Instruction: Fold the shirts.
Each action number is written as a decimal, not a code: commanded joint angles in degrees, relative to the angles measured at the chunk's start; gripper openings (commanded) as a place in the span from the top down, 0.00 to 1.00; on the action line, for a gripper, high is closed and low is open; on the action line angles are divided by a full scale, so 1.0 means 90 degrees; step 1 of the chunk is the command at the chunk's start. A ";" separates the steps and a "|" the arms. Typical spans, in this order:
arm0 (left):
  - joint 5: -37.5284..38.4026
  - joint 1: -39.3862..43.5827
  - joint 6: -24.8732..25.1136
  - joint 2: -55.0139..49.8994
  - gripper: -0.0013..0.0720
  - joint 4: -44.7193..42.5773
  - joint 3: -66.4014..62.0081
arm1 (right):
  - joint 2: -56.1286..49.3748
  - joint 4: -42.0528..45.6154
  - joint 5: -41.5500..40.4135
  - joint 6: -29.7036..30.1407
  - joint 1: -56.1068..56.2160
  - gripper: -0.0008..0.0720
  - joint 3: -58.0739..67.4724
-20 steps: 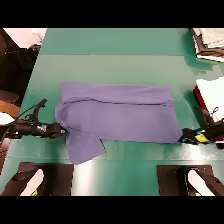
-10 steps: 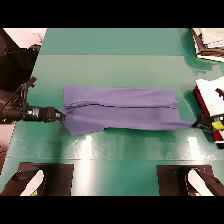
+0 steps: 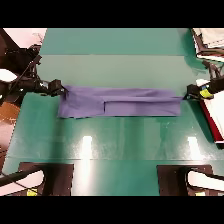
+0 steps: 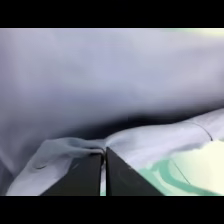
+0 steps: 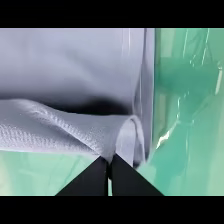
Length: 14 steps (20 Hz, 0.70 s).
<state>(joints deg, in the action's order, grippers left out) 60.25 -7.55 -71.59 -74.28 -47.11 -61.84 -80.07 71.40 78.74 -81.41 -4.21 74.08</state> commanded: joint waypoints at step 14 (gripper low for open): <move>0.0731 0.0097 -0.0007 -0.0908 0.83 0.0095 -0.1195 | -0.1977 -0.1875 0.0945 0.0685 -0.1030 0.22 0.1214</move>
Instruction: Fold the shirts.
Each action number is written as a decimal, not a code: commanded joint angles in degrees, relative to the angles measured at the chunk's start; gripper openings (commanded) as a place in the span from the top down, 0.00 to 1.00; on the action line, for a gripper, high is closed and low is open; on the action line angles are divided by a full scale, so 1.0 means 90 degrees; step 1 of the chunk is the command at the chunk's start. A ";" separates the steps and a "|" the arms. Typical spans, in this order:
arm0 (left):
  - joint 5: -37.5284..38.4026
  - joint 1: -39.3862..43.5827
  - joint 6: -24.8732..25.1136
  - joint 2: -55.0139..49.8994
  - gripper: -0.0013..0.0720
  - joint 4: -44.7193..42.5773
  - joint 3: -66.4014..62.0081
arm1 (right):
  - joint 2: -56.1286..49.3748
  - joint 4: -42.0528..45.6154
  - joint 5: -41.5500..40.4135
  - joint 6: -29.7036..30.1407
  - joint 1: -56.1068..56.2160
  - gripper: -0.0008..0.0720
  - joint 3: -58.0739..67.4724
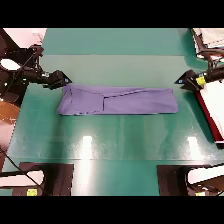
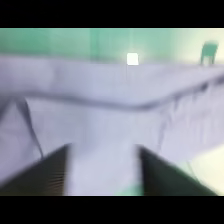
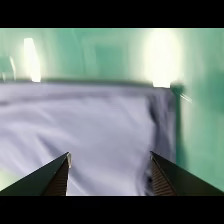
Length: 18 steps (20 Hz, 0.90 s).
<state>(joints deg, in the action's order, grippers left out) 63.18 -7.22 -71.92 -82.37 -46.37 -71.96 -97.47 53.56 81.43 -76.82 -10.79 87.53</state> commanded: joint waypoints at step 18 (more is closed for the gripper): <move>-0.0631 0.2254 -0.0197 -0.0857 0.94 0.0036 -0.0823 | 0.0010 -0.0831 -0.0245 0.1605 0.0175 0.97 -0.1508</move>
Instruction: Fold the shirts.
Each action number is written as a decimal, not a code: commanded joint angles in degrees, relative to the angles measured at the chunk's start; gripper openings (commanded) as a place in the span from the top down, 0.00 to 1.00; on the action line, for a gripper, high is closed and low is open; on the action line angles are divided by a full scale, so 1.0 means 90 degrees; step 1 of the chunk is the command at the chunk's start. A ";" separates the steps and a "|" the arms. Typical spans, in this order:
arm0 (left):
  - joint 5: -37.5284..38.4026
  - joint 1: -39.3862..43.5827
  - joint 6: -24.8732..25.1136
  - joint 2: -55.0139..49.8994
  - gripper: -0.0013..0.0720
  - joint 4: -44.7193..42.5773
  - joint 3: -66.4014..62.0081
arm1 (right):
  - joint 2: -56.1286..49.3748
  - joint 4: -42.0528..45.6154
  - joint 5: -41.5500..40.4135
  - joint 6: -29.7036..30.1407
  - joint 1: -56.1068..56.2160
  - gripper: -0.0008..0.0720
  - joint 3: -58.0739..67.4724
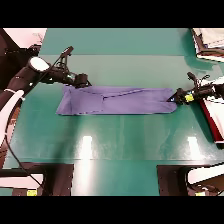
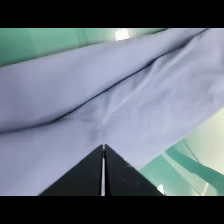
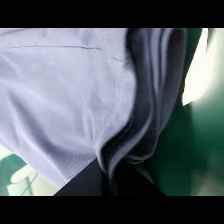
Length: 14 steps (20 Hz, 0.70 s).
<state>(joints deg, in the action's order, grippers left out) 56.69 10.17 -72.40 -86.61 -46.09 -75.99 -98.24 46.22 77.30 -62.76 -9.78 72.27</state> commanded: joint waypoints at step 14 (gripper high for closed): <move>0.0010 0.1880 -0.0651 -0.3075 0.94 0.0049 -0.2565 | 0.1197 -0.0019 0.1341 -0.1814 0.1787 0.97 0.3823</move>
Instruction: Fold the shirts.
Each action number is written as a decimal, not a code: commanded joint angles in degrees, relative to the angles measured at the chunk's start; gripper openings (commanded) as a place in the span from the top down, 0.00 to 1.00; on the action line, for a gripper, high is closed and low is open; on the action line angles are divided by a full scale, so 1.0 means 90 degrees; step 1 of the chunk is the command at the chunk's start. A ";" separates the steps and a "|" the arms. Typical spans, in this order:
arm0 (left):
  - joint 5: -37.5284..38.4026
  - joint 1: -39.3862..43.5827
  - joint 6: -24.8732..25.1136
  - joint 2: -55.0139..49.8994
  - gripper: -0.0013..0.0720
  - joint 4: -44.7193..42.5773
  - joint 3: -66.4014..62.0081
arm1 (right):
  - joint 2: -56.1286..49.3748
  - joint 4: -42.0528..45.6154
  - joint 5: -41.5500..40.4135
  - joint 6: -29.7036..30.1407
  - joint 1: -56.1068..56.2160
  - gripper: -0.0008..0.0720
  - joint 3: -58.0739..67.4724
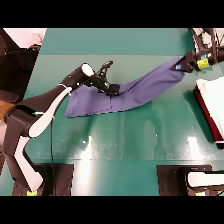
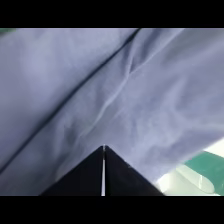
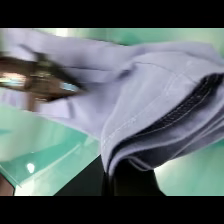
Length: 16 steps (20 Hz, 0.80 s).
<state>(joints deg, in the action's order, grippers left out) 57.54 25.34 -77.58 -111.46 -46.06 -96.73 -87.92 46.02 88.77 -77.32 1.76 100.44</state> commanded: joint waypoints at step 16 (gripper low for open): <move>0.0860 -0.0714 -0.0056 0.0413 0.94 -0.0695 -0.1290 | -0.0068 -0.0010 -0.0772 0.0107 0.2239 0.97 0.1243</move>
<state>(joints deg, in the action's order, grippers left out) 62.87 22.44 -78.15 -110.89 -47.77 -107.09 -87.81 46.09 84.03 -76.73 19.57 111.55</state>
